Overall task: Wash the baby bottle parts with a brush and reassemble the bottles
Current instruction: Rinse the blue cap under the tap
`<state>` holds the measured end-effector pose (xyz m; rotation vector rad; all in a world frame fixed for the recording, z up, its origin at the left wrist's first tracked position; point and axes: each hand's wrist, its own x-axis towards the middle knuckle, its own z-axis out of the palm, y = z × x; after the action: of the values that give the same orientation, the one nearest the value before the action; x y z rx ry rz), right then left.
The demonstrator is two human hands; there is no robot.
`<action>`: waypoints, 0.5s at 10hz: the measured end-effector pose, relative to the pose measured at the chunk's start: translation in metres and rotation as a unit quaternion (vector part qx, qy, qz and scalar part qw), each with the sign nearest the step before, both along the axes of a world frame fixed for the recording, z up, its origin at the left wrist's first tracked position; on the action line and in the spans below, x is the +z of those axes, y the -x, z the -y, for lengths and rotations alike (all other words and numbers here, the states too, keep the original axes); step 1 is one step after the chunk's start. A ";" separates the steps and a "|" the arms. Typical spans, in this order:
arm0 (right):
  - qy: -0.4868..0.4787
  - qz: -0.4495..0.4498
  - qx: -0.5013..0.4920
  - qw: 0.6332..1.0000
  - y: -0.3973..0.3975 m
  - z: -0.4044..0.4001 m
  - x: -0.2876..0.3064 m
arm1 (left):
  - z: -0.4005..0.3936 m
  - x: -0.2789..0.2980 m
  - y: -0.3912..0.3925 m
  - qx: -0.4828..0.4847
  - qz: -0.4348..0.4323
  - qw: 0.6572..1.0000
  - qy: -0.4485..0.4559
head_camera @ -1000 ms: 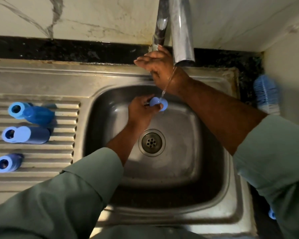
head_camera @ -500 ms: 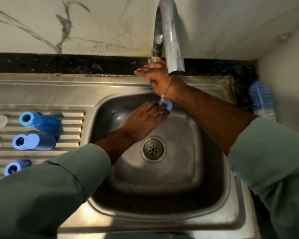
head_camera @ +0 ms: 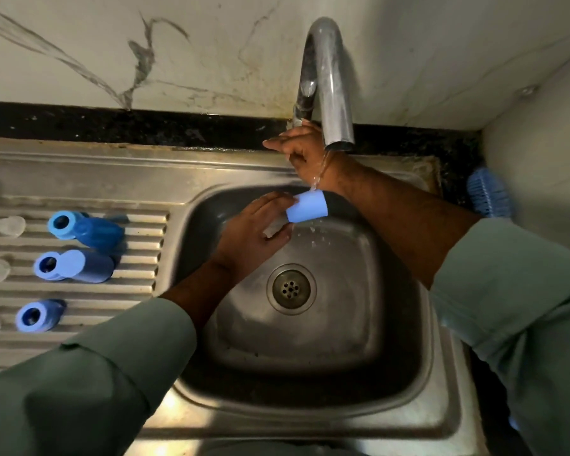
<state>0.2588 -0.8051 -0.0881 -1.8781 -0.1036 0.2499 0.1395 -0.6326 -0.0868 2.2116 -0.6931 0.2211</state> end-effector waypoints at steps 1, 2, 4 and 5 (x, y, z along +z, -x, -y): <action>0.256 0.254 -0.006 0.933 0.000 0.004 0.007 | 0.008 -0.001 0.009 0.093 -0.111 0.984 0.105; 0.179 0.166 -0.001 0.970 0.000 0.002 0.008 | 0.027 0.011 0.015 0.218 -0.326 0.865 0.313; 0.221 0.241 0.054 0.943 0.000 0.000 0.008 | 0.046 0.024 0.006 0.225 -0.623 0.494 0.563; 0.211 0.231 0.073 0.947 0.005 0.000 0.015 | 0.055 0.025 0.003 0.198 -0.660 0.438 0.577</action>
<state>0.2541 -0.8054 -0.0728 -2.3316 -0.5463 -0.0832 0.1366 -0.6873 -0.0616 0.5612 0.7708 -0.6375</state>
